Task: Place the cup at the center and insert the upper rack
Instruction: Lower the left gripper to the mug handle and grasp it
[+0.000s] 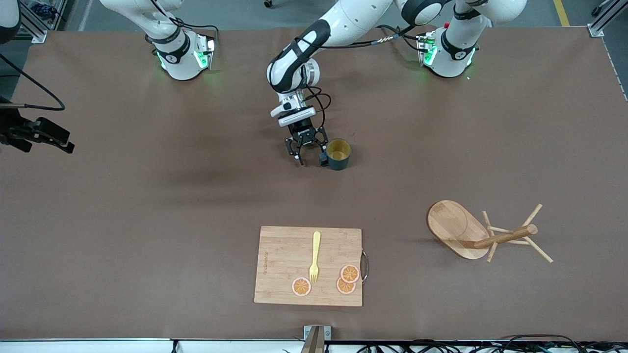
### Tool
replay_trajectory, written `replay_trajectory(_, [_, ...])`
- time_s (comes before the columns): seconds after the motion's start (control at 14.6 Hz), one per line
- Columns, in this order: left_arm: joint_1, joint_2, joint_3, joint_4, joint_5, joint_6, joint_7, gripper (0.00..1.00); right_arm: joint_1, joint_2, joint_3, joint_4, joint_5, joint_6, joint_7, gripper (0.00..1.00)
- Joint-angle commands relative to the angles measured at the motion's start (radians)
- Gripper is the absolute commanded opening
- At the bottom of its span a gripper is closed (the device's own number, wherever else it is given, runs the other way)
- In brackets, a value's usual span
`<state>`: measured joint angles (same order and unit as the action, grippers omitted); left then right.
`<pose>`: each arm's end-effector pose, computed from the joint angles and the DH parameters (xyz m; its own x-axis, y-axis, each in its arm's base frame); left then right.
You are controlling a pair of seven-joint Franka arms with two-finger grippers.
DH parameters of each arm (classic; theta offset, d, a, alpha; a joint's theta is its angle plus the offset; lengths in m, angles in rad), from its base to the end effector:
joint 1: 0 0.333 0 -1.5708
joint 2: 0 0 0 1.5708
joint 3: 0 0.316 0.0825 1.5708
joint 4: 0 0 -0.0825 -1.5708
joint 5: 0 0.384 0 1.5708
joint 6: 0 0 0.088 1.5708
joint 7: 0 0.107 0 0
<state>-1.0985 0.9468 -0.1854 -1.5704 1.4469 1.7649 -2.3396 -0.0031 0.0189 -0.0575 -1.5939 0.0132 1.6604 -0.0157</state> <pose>0.2796 -0.5910 0.0891 0.3959 -0.0191 0.9181 0.2819 -0.9490 -0.1413 0.5676 -0.0328 0.6110 0.9978 -0.0459 0.0478 -0.0454 -0.9989 -0.0114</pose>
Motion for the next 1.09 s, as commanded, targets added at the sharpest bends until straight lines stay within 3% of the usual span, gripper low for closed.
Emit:
replay_trajectory(0.0, [-0.004,0.018,0.007,0.039,0.015,-0.004,0.020,0.83,0.008,-0.017,-0.001,-0.011,-0.024,0.002,-0.006,1.00])
replay_trajectory(0.2, [-0.001,0.030,0.009,0.059,0.015,-0.001,0.022,0.68,0.008,-0.011,-0.001,-0.011,-0.024,0.006,-0.007,1.00])
replay_trajectory(0.68, [0.002,0.041,0.027,0.058,0.013,0.001,0.020,0.66,0.005,0.003,-0.001,0.025,-0.010,0.007,-0.001,1.00])
replay_trajectory(0.82, [0.008,0.041,0.027,0.058,0.012,0.004,0.010,0.52,0.008,0.003,-0.001,0.025,-0.010,0.007,-0.001,1.00])
replay_trajectory(0.96, [0.012,0.041,0.027,0.058,0.004,0.005,0.008,0.26,0.009,0.003,-0.001,0.025,-0.012,0.007,-0.004,1.00])
replay_trajectory(1.02, [0.019,0.038,0.026,0.058,0.004,0.005,0.008,0.20,0.011,0.003,-0.001,0.025,-0.015,0.006,-0.006,1.00])
